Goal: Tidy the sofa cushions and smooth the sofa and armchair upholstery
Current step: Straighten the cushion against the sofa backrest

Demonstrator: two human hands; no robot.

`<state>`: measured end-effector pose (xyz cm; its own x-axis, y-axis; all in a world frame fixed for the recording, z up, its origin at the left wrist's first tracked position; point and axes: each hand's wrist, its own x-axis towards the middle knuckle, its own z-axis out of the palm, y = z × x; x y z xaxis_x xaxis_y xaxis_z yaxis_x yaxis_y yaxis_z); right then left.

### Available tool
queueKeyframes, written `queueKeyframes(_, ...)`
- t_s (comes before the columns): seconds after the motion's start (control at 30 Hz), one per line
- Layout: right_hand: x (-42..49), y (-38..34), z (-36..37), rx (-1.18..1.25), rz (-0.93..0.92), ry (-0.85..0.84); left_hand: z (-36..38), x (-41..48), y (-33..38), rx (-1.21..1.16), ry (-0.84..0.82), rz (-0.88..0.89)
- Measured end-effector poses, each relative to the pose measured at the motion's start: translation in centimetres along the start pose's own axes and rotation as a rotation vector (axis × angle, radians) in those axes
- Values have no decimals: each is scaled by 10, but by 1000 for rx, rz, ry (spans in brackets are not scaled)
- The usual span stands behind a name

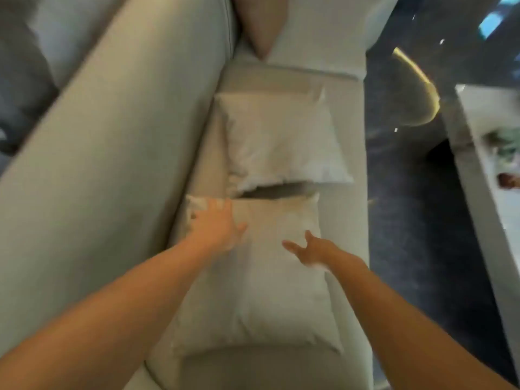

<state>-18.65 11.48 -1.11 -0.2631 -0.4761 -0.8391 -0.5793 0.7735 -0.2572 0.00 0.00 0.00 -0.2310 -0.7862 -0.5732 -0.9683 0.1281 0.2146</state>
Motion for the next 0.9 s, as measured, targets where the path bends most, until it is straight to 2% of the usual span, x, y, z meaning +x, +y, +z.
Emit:
queueKeyframes(0.03, 14, 6, 27, 76, 7, -6, 27, 5, -18, -43, -23, -75)
queueKeyframes(0.1, 41, 20, 71, 233, 23, 113, 68, 17, -46, -224, -12, -194)
queueKeyframes(0.17, 56, 26, 99, 329, 49, 234, 92, 29, -60, -400, 45, -219)
queueKeyframes(0.27, 58, 24, 106, 368, 97, 297, 91, 36, -69, -578, 71, -292)
queueKeyframes(0.33, 51, 22, 102, 363, 118, 276, 85, 32, -77, -730, 35, -347)
queueKeyframes(0.43, 33, 14, 92, 403, 113, 261, 64, 12, -77, -797, 8, -337)
queueKeyframes(0.53, 14, -3, 92, 761, 64, 174, 16, -24, -72, -500, 88, -227)
queueKeyframes(0.63, -10, -35, 116, 1048, 90, -37, -42, -67, -81, -236, 222, -107)
queueKeyframes(0.73, -18, -93, 141, 1089, 90, -165, -86, -85, -100, -40, 360, -158)
queueKeyframes(0.8, -20, -130, 149, 1047, 76, -242, -96, -86, -113, 104, 307, -206)
queueKeyframes(0.9, -13, -146, 149, 947, 112, -288, -88, -82, -121, 174, 249, -208)
